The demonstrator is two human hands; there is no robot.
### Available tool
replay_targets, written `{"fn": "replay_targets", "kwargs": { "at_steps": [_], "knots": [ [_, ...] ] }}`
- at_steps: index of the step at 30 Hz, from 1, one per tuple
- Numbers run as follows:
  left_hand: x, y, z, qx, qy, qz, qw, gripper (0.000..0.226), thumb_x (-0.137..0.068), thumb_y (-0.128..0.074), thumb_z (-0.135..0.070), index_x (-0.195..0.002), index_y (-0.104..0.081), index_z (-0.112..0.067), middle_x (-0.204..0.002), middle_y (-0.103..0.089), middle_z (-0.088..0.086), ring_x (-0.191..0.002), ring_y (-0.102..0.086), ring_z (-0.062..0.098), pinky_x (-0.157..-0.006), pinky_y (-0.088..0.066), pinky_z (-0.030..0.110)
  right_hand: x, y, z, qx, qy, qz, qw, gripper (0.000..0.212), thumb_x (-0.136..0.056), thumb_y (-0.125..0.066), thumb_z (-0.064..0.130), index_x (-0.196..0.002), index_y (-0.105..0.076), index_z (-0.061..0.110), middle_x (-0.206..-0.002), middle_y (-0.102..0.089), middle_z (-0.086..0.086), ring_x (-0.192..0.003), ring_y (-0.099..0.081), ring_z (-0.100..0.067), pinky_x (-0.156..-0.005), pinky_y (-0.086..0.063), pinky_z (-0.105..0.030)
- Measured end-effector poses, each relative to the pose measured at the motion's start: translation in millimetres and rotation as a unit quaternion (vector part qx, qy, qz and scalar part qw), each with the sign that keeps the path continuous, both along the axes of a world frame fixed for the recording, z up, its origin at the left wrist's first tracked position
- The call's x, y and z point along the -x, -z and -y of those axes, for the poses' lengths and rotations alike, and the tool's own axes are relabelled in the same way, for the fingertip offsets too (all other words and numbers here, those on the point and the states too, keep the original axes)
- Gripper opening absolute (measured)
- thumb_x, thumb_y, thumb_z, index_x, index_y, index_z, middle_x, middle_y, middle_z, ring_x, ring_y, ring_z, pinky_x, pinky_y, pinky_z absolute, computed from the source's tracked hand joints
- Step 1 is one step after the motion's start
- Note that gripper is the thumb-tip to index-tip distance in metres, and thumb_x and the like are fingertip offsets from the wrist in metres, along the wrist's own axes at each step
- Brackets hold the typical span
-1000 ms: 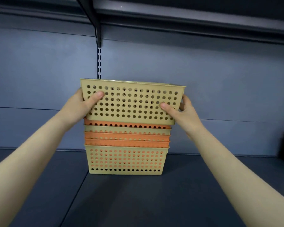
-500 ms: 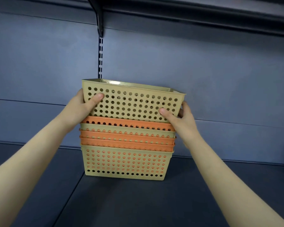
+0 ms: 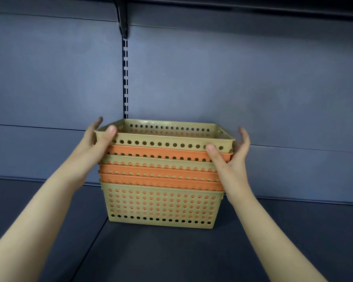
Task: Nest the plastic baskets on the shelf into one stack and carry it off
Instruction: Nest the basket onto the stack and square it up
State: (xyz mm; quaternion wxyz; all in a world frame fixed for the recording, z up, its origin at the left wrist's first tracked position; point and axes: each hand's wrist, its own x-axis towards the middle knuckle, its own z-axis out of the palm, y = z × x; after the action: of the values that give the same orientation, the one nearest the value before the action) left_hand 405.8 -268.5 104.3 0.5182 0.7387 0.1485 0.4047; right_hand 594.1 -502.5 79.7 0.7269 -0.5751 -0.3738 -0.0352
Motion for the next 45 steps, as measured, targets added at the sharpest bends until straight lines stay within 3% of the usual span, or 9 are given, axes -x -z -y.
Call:
{"fn": "replay_targets", "kwargs": {
  "at_steps": [5,17,20,23,26,31,35,38,45],
  "knots": [
    [-16.2,21.2,6.5,0.056,0.007,0.073,0.996,0.063,-0.079,-0.05,-0.07,-0.139,-0.036,-0.054,-0.114,-0.071,-0.013,-0.097,-0.072,0.001,-0.077,-0.054,0.03,-0.9,4.1,-0.4,-0.014,-0.026,0.008,1.0,0.059,-0.076,-0.072,0.042,-0.128,-0.046,0.038,-0.111,-0.071,0.009,-0.101,-0.071,-0.013,-0.081,-0.059,-0.033],
    [-33.8,24.0,46.7,0.05,0.042,0.079,0.995,0.068,-0.077,-0.058,-0.075,-0.138,-0.034,-0.058,-0.116,-0.071,-0.017,-0.102,-0.07,0.0,-0.092,-0.053,0.037,-15.8,-2.4,49.9,0.061,0.021,0.014,0.998,0.041,-0.08,-0.062,0.063,-0.118,-0.045,0.059,-0.113,-0.071,0.01,-0.1,-0.071,-0.009,-0.086,-0.058,-0.04],
    [-45.3,23.2,82.6,0.037,0.067,0.063,0.995,0.076,-0.074,-0.06,-0.077,-0.14,-0.029,-0.06,-0.126,-0.066,-0.015,-0.107,-0.069,0.004,-0.099,-0.052,0.043,-25.6,-5.1,87.5,0.073,0.034,-0.009,0.997,0.047,-0.082,-0.057,0.061,-0.125,-0.039,0.061,-0.119,-0.067,0.013,-0.101,-0.069,-0.004,-0.082,-0.056,-0.033],
    [-57.8,21.7,130.6,0.005,0.1,0.049,0.994,0.058,-0.079,-0.059,-0.069,-0.128,-0.03,-0.067,-0.121,-0.065,-0.018,-0.102,-0.069,0.0,-0.095,-0.055,0.044,-41.7,-3.7,130.8,0.073,0.071,-0.048,0.994,0.058,-0.087,-0.055,0.061,-0.14,-0.035,0.051,-0.125,-0.063,0.015,-0.108,-0.063,-0.003,-0.081,-0.053,-0.029],
    [-77.6,26.1,178.1,-0.062,0.107,0.036,0.992,0.067,-0.075,-0.059,-0.078,-0.134,-0.028,-0.068,-0.136,-0.054,-0.01,-0.125,-0.057,0.011,-0.103,-0.048,0.052,-62.2,1.5,180.6,0.059,0.138,-0.072,0.986,0.067,-0.089,-0.056,0.06,-0.148,-0.031,0.044,-0.139,-0.054,0.011,-0.125,-0.054,-0.011,-0.082,-0.049,-0.028],
    [-115.6,38.3,268.8,-0.146,0.061,0.001,0.987,0.092,-0.066,-0.054,-0.08,-0.146,-0.015,-0.059,-0.13,-0.035,-0.009,-0.127,-0.038,0.008,-0.104,-0.033,0.031,-101.5,8.3,278.6,0.101,0.163,-0.075,0.979,0.078,-0.083,-0.06,0.062,-0.151,-0.023,0.049,-0.144,-0.053,0.002,-0.122,-0.056,-0.01,-0.102,-0.048,-0.044],
    [-146.3,41.1,342.7,-0.19,0.016,-0.006,0.982,0.092,-0.065,-0.049,-0.084,-0.145,-0.012,-0.061,-0.128,-0.034,-0.007,-0.132,-0.042,0.016,-0.096,-0.039,0.035,-126.4,7.5,349.2,0.138,0.143,-0.06,0.978,0.071,-0.093,-0.055,0.051,-0.152,-0.015,0.049,-0.145,-0.051,0.008,-0.114,-0.054,0.005,-0.085,-0.051,-0.024],
    [-168.6,40.7,389.0,-0.192,0.009,-0.008,0.981,0.09,-0.066,-0.047,-0.085,-0.144,-0.009,-0.063,-0.131,-0.034,-0.007,-0.135,-0.042,0.021,-0.103,-0.042,0.043,-143.2,6.3,392.0,0.154,0.134,-0.052,0.978,0.081,-0.085,-0.058,0.058,-0.152,-0.012,0.051,-0.152,-0.044,0.01,-0.136,-0.044,-0.008,-0.11,-0.041,-0.041],
    [-206.8,41.7,444.9,-0.189,0.024,-0.005,0.982,0.087,-0.075,-0.043,-0.082,-0.149,-0.004,-0.06,-0.152,-0.032,-0.004,-0.143,-0.035,0.019,-0.111,-0.037,0.045,-172.7,4.0,464.0,0.18,0.16,-0.022,0.97,0.07,-0.093,-0.054,0.054,-0.153,-0.019,0.044,-0.153,-0.041,0.006,-0.143,-0.036,-0.015,-0.114,-0.036,-0.046]
  ]
}}
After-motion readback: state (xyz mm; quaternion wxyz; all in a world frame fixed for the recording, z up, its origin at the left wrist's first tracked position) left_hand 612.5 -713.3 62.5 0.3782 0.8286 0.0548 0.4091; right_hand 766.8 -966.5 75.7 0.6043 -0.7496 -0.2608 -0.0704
